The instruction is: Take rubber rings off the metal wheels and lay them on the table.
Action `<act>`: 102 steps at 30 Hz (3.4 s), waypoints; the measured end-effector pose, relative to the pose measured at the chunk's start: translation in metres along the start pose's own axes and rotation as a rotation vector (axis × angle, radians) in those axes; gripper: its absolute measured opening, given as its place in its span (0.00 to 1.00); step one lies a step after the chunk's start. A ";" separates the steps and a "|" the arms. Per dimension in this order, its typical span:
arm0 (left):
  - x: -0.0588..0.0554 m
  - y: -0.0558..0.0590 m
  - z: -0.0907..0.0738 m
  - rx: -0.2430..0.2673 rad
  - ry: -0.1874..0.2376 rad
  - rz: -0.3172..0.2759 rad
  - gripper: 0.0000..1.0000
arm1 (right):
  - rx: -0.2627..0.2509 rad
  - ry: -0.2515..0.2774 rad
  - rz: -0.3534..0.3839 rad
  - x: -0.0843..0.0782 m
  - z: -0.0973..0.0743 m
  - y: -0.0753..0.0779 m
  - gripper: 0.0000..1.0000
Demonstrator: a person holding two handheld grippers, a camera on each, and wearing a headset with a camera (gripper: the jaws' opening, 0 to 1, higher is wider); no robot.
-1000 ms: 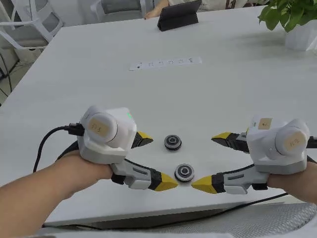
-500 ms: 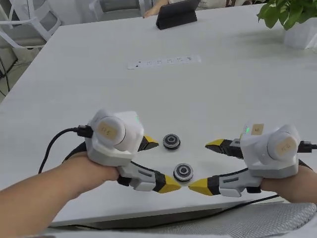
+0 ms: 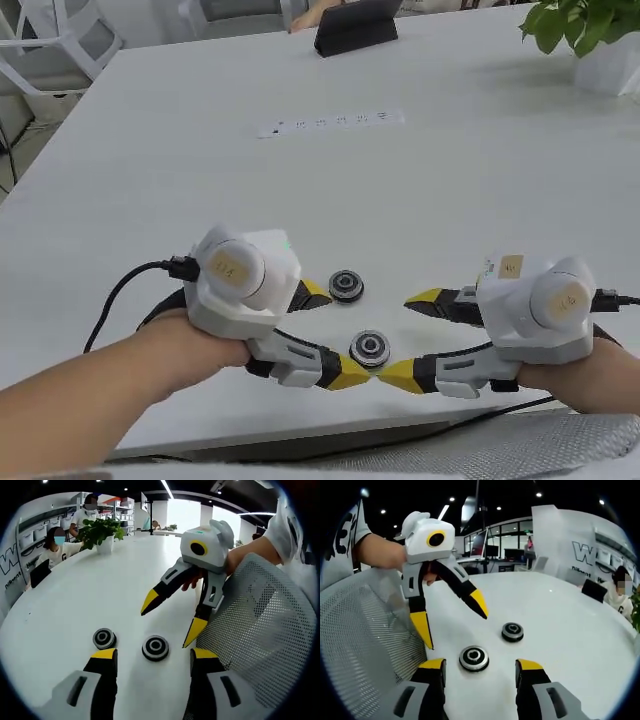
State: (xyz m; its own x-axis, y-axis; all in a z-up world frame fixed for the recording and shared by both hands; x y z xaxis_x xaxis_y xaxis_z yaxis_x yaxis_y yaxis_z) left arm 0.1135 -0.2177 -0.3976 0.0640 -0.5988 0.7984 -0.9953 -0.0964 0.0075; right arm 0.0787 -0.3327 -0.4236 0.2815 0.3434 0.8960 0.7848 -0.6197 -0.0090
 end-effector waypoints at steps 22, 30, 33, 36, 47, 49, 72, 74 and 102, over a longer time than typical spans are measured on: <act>-0.006 0.000 0.013 -0.039 -0.012 -0.012 0.31 | 0.032 -0.014 -0.012 -0.009 0.007 -0.001 0.39; -0.008 0.002 0.017 -0.049 -0.020 -0.012 0.27 | 0.043 -0.014 -0.016 -0.010 0.006 -0.002 0.33; -0.007 0.002 0.017 -0.051 -0.020 -0.011 0.25 | 0.045 -0.014 -0.011 -0.011 0.007 -0.002 0.32; -0.008 0.003 0.019 -0.055 -0.023 -0.003 0.22 | 0.050 -0.014 -0.011 -0.011 0.007 -0.002 0.30; -0.010 0.005 0.022 -0.051 -0.035 0.003 0.17 | 0.058 -0.017 -0.012 -0.012 0.008 -0.004 0.27; -0.010 0.006 0.023 -0.052 -0.035 0.003 0.16 | 0.060 -0.017 -0.012 -0.012 0.007 -0.004 0.27; -0.005 0.004 0.032 -0.015 -0.022 0.055 0.08 | 0.057 -0.025 -0.009 -0.012 0.007 -0.004 0.27; -0.005 0.004 0.033 -0.014 -0.021 0.049 0.08 | 0.056 -0.025 -0.010 -0.012 0.008 -0.004 0.27; -0.008 0.008 0.033 0.008 0.014 0.050 0.07 | 0.073 -0.031 -0.013 -0.009 0.019 -0.004 0.27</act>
State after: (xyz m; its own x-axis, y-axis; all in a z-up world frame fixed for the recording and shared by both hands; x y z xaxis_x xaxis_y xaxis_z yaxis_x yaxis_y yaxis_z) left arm 0.1077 -0.2403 -0.4239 0.0133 -0.5920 0.8059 -0.9966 -0.0730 -0.0372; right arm 0.0838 -0.3196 -0.4401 0.2875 0.3733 0.8820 0.8260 -0.5628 -0.0310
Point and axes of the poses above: the centre of the closed fingertips' face, and the gripper's own axes: z roughly forward along the fingers, y roughly to its right, x roughly out of its top, the point moved 6 cm from there along -z, roughly backward along the fingers, and after that the axes turned 4 degrees about y, right-handed, at the moved point
